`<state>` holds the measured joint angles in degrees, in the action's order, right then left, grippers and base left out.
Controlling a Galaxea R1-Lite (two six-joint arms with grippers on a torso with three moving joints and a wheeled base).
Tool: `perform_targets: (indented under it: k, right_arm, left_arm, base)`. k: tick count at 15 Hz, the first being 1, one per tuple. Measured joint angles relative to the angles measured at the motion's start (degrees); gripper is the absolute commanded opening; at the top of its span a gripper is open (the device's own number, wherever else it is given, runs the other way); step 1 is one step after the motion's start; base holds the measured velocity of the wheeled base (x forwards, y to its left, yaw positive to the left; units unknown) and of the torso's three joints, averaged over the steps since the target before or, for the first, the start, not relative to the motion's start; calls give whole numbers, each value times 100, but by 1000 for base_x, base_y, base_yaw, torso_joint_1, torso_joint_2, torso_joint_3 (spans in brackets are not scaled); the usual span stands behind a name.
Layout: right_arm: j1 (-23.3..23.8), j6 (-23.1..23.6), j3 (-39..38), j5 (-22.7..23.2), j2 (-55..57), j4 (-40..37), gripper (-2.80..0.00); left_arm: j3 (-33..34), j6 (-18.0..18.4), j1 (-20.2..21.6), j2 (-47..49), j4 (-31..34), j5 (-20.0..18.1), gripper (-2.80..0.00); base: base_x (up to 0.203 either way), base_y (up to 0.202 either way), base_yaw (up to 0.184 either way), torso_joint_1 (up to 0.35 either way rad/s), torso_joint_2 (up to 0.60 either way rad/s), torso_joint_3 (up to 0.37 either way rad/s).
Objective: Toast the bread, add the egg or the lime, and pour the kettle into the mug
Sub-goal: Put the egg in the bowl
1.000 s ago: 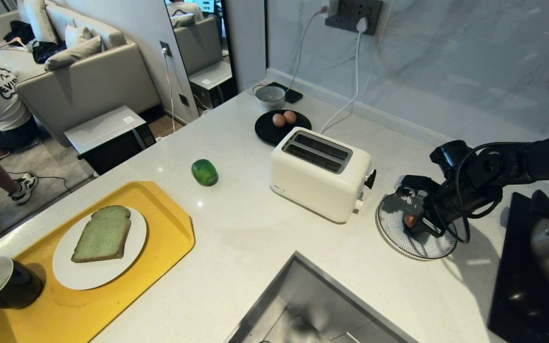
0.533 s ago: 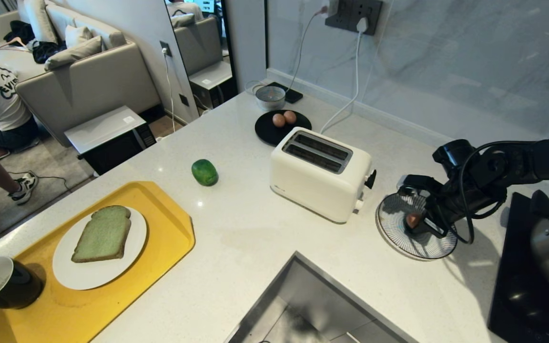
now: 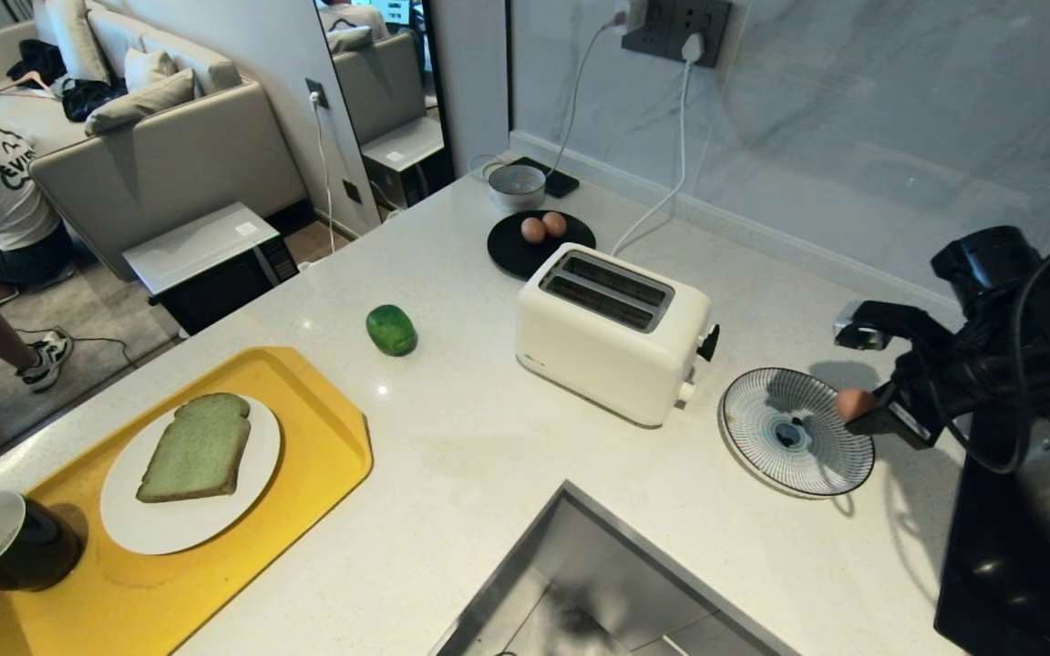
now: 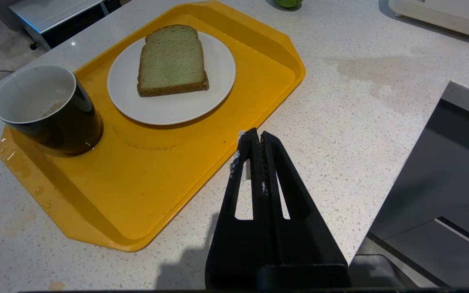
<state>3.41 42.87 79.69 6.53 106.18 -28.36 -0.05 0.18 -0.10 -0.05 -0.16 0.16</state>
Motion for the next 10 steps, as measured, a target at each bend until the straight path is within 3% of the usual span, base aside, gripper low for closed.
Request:
perform_targets:
  k: [5, 10]
  right_arm:
    - [300, -1658, -524, -223, -1403, 262, -280]
    - [469, -1795, -1132, -947, -2582, 300, -280]
  left_arm:
    - [0, 0, 0, 0, 2, 0, -280]
    - [0, -1, -1, 0, -1, 0, -280]
  base:
    - [0, 0, 0, 0, 0, 0]
    - [0, 0, 0, 0, 0, 0]
